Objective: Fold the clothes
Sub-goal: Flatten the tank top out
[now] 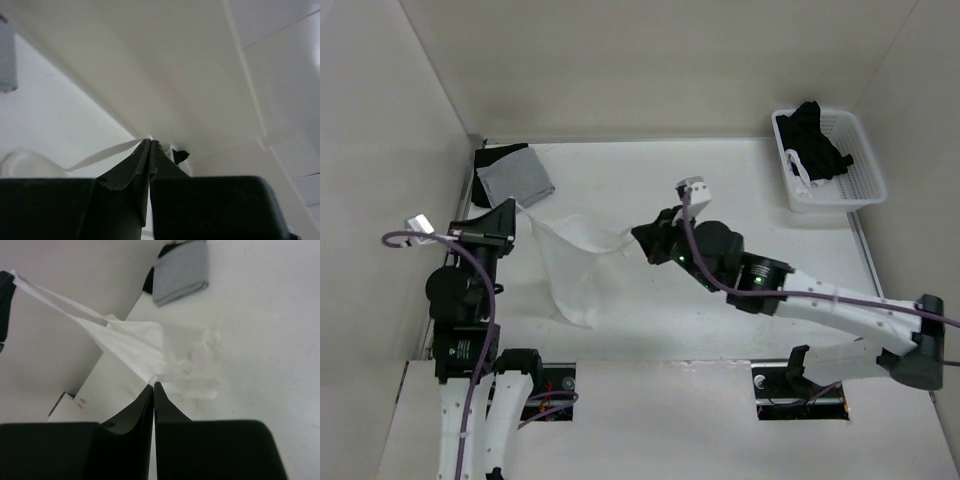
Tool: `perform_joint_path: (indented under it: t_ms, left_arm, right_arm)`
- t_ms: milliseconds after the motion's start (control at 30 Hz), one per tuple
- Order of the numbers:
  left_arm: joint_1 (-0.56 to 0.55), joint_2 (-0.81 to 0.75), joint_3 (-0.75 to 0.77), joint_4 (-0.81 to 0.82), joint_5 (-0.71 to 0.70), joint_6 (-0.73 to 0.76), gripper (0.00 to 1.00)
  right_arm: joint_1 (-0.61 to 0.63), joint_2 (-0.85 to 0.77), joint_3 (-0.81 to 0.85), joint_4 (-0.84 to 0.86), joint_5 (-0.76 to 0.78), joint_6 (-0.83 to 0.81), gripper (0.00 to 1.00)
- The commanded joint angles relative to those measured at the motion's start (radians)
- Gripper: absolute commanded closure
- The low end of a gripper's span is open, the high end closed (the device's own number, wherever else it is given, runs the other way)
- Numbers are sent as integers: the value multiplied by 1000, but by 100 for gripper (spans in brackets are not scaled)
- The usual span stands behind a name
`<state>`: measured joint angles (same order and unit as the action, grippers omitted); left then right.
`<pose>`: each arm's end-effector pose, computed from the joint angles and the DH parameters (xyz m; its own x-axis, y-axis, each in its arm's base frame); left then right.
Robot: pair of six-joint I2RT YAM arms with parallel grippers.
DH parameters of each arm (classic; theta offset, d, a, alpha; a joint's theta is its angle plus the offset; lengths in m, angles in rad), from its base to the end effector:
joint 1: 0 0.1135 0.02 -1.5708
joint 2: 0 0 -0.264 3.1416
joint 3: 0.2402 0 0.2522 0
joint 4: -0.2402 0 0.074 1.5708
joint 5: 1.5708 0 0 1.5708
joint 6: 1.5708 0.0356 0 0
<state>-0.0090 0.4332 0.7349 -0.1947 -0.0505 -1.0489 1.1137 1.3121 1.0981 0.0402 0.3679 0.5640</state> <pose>0.1054 0.0008 0.3661 0.0889 -0.8666 -0.4910 0.0720 0.4973 -0.8646 0.1484 0.2727 0.3568 -0.4285 0.2589 -0.8656 -0.5347 0.6996 0.4740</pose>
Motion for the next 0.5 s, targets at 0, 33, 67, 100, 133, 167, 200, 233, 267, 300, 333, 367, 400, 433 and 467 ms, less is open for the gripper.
perform_joint_path:
  t_ms: [0,33,67,100,133,167,200,233,267,300,333,367,400,433,467]
  left_arm:
    - [2,-53,156,94,-23,10,99]
    - [8,-60,190,87,-23,18,99]
    - [13,-66,228,78,-23,26,99]
    - [17,-71,263,69,-23,32,99]
    - [22,-74,299,64,-23,42,99]
    - [27,-80,328,64,-25,50,99]
    - [28,-82,357,64,-26,53,99]
    - [30,-82,383,64,-26,55,99]
    - [30,-82,406,64,-26,55,99]
    - [30,-82,428,64,-23,55,99]
    - [30,-82,448,61,-23,55,99]
    - [33,-83,464,57,-23,55,99]
    - [34,-85,475,54,-22,55,99]
    - [37,-88,489,48,-22,55,99]
    - [39,-90,495,44,-22,55,99]
  right_arm:
    - [71,-135,104,-181,271,-194,95]
    - [102,-170,136,-204,322,-234,95]
    - [132,-204,172,-221,371,-277,95]
    - [168,-232,210,-235,420,-323,95]
    - [206,-255,245,-240,466,-367,95]
    - [241,-275,281,-238,509,-415,95]
    - [272,-289,314,-237,547,-461,95]
    - [301,-298,347,-234,581,-499,95]
    - [332,-306,377,-229,618,-535,95]
    - [364,-310,405,-220,653,-570,95]
    - [395,-313,428,-203,684,-610,95]
    - [430,-315,446,-177,715,-654,95]
    - [454,-317,456,-149,732,-688,95]
    - [484,-313,463,-108,753,-737,95]
    - [520,-313,468,-64,778,-794,95]
